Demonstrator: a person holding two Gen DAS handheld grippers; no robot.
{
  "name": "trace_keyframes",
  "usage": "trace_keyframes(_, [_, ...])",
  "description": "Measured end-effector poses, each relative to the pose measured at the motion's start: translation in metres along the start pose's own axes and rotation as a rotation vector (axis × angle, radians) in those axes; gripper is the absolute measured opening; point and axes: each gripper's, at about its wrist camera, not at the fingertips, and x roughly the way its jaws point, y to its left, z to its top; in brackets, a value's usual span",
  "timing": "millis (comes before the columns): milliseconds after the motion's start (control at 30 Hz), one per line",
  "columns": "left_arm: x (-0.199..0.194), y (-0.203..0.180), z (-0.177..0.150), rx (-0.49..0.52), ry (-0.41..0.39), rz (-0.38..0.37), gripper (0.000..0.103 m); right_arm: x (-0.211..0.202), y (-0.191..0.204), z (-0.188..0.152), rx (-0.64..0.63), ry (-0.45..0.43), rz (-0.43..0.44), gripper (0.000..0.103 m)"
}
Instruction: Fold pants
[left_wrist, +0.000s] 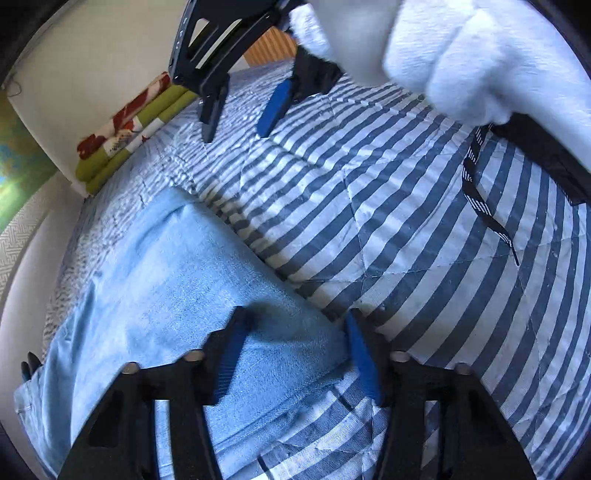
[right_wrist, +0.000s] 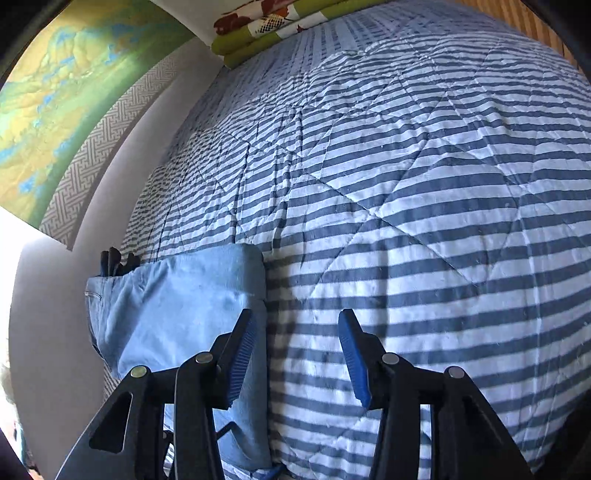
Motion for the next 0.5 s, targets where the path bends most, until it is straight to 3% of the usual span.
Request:
trace_keyframes(33, [0.001, 0.002, -0.001, -0.016, -0.002, -0.008, 0.021, 0.008, 0.0, 0.006, 0.005, 0.011, 0.016, 0.042])
trace_keyframes(100, [0.002, 0.004, -0.004, -0.045, -0.027, -0.022, 0.017, 0.024, 0.002, 0.013, 0.012, 0.031, 0.048, 0.042])
trace_keyframes(267, [-0.016, 0.034, -0.017, -0.206, -0.096, -0.144, 0.014, 0.064, 0.007, 0.021, 0.021, 0.084, 0.108, 0.042])
trace_keyframes(400, [-0.032, 0.052, -0.028, -0.268, -0.127, -0.185, 0.014, 0.086, 0.005, 0.025, 0.044, 0.095, 0.179, 0.042])
trace_keyframes(433, [-0.037, 0.054, -0.031, -0.277, -0.13, -0.193, 0.013, 0.088, 0.005, 0.027, 0.048, 0.085, 0.2, 0.036])
trace_keyframes(467, [-0.039, 0.057, -0.033, -0.282, -0.13, -0.198, 0.013, 0.089, 0.005, 0.028, 0.05, 0.082, 0.212, 0.02])
trace_keyframes(500, [-0.041, 0.059, -0.035, -0.284, -0.131, -0.201, 0.013, 0.091, 0.006, 0.029, 0.05, 0.088, 0.224, 0.014])
